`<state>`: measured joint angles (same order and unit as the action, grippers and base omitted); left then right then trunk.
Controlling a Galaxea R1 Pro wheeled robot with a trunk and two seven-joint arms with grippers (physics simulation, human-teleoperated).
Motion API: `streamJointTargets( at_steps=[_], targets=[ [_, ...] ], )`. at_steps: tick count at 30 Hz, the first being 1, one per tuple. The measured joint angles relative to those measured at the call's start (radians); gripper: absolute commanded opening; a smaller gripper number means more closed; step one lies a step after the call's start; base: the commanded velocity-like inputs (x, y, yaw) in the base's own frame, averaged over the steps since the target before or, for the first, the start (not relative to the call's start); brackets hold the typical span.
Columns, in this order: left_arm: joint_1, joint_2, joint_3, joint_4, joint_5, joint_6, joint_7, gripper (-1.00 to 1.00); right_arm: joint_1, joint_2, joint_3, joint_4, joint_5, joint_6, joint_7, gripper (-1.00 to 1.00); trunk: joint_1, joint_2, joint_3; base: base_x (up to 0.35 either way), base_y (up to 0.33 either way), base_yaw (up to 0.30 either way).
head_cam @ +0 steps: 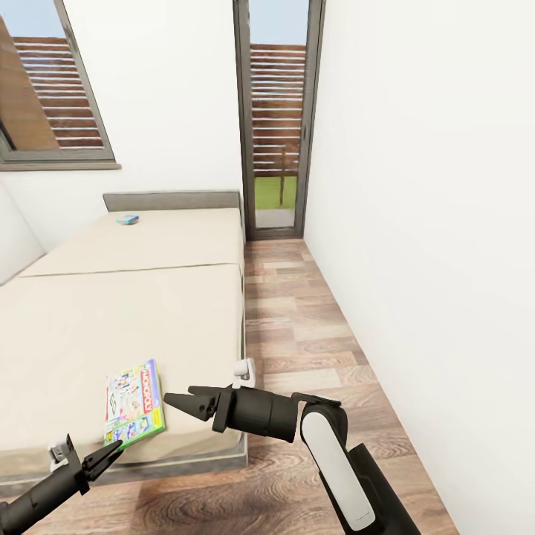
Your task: Put all the toys in the child's room - the three board games (two on the bed and one on the table), the two jigsaw puzzles on the table, and the tennis ball on the table - inside the toy box on the table in the child's room.
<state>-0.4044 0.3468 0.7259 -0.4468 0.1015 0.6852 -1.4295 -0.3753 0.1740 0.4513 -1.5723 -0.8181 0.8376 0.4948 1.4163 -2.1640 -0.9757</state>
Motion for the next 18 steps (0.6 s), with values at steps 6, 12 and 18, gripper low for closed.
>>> streamJointTargets(
  at_steps=[6, 12, 18],
  targets=[
    [0.000, 0.000, 0.000, 0.000, 0.000, 0.001, 0.000, -1.00, 0.000, 0.000, -0.001, 0.002, 0.000, 0.000, 0.000, 1.00, -0.023, 0.042, 0.019, 0.000, 0.000, 0.000],
    [0.000, 0.000, 0.000, -0.001, 0.000, 0.001, 0.000, -1.00, 0.000, 0.000, -0.001, 0.003, 0.000, -0.001, -0.001, 1.00, -0.046, 0.084, 0.038, 0.000, 0.000, 0.000],
    [0.000, 0.000, -0.001, -0.001, 0.000, 0.001, 0.001, -1.00, 0.000, 0.000, 0.000, 0.005, 0.001, -0.020, -0.001, 1.00, -0.069, 0.126, 0.056, 0.000, 0.000, 0.000]
  ],
)
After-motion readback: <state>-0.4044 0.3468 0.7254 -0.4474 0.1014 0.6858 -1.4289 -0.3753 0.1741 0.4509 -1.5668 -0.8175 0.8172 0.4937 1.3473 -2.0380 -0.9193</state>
